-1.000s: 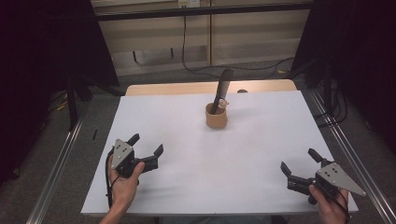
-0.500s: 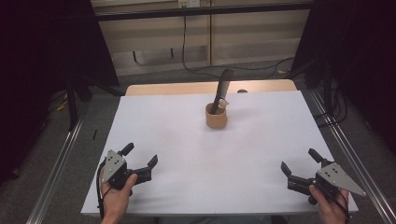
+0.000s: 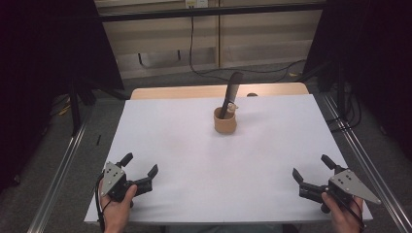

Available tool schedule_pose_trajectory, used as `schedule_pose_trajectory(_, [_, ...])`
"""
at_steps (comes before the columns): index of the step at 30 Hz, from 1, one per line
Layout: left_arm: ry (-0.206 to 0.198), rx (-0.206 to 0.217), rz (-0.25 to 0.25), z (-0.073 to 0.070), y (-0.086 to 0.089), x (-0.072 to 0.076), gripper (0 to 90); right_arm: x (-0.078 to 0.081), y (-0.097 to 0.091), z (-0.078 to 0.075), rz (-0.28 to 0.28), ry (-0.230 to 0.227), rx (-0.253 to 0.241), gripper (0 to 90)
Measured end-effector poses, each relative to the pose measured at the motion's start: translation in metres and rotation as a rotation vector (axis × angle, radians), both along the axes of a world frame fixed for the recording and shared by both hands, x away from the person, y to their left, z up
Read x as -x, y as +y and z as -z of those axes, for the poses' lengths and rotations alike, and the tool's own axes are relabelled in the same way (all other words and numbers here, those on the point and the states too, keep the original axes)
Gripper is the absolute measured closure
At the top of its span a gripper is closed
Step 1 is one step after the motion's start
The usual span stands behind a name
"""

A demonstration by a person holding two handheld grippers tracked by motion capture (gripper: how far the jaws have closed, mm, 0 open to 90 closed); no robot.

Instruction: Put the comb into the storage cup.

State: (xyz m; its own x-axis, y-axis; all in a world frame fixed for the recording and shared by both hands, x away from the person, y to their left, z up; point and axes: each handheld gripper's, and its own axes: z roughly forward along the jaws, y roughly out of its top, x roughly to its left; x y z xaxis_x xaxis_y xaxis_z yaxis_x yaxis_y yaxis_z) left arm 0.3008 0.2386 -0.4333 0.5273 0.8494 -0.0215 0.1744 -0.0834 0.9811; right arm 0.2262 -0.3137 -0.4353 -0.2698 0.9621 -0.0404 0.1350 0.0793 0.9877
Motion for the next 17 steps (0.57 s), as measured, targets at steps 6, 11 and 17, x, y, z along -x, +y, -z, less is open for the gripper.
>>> schedule_pose_trajectory(6, [0.004, 0.007, -0.016, 0.0011, 0.0009, 0.0009, 3.5, 0.0002, 0.0003, 0.0002, -0.003, 0.001, 0.003, 0.2])
schedule_pose_trajectory(11, [0.001, 0.036, -0.025, 0.0003, 0.0052, 0.0001, 3.4, -0.0001, 0.0002, 0.0005, -0.005, 0.0, 0.008, 0.2])
schedule_pose_trajectory(17, [-0.004, 0.043, -0.024, 0.0002, 0.0049, -0.0007, 3.5, -0.0015, 0.0003, 0.0013, 0.002, 0.003, 0.008, 0.4])
